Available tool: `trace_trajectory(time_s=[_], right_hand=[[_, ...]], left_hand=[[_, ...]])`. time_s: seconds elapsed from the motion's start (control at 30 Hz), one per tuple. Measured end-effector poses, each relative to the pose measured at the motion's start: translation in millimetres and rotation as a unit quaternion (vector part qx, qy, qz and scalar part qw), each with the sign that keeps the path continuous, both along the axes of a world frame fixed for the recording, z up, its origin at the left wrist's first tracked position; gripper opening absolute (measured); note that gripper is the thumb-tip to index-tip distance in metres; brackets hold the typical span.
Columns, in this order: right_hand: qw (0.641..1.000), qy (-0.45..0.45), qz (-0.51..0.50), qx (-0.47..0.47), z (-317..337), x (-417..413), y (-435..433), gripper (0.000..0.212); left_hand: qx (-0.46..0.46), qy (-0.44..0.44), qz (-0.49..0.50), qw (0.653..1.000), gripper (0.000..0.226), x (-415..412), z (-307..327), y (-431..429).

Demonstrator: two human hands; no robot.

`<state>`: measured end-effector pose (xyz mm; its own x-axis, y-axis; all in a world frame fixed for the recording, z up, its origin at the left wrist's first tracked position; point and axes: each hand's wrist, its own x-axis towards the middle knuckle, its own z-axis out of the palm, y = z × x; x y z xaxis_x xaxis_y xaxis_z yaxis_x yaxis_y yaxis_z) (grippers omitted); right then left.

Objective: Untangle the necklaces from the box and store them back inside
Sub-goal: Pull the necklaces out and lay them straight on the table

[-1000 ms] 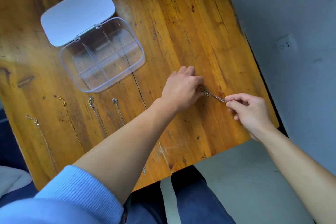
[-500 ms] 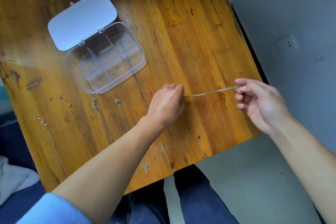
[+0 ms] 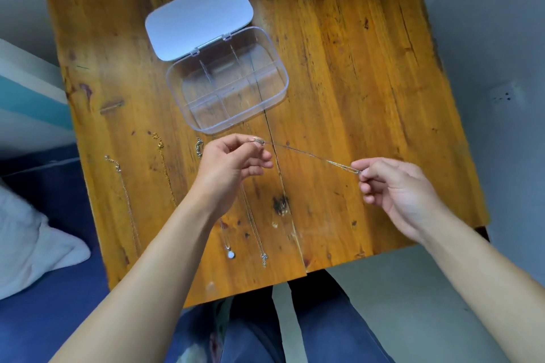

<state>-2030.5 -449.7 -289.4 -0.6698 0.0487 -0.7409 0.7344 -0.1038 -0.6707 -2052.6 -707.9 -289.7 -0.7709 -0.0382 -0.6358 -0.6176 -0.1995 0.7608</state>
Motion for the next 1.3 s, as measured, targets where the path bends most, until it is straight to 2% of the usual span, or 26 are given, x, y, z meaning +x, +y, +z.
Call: trace_trajectory(time_s=[0.13, 0.23, 0.3, 0.4, 0.57, 0.73, 1.03, 1.17, 1.3], right_hand=[[0.996, -0.008, 0.060, 0.060, -8, 18, -16, 0.022], [0.987, 0.003, 0.113, 0.118, -11, 34, -24, 0.018], [0.978, 0.003, 0.153, 0.139, -12, 45, -30, 0.017], [0.966, -0.008, 0.218, 0.141, -15, 63, -43, 0.015], [0.937, 0.007, 0.303, 0.175, -24, 84, -71, 0.011], [0.903, 0.052, 0.339, 0.261, -34, 88, -93, 0.011], [0.882, 0.071, 0.354, 0.303, -36, 91, -90, 0.016], [0.878, 0.118, 0.338, 0.316, -30, 85, -92, 0.012], [0.862, 0.172, 0.338, 0.336, -26, 65, -113, 0.012]], left_hand=[[-0.087, 0.024, 0.048, 0.995, 0.009, -9, -6, -20], [-0.174, 0.027, 0.026, 0.984, 0.006, -15, -13, -27], [-0.263, 0.045, -0.018, 0.963, 0.004, -15, -21, -26], [-0.381, 0.095, -0.092, 0.915, 0.009, -16, -29, -17], [-0.480, 0.126, -0.172, 0.851, 0.017, -26, -34, -6], [-0.511, 0.133, -0.191, 0.828, 0.015, -28, -41, -7], [-0.482, 0.156, -0.188, 0.841, 0.025, -22, -35, -14], [-0.469, 0.163, -0.129, 0.858, 0.025, -7, -21, -39], [-0.487, 0.125, -0.070, 0.862, 0.023, 10, -16, -79]])
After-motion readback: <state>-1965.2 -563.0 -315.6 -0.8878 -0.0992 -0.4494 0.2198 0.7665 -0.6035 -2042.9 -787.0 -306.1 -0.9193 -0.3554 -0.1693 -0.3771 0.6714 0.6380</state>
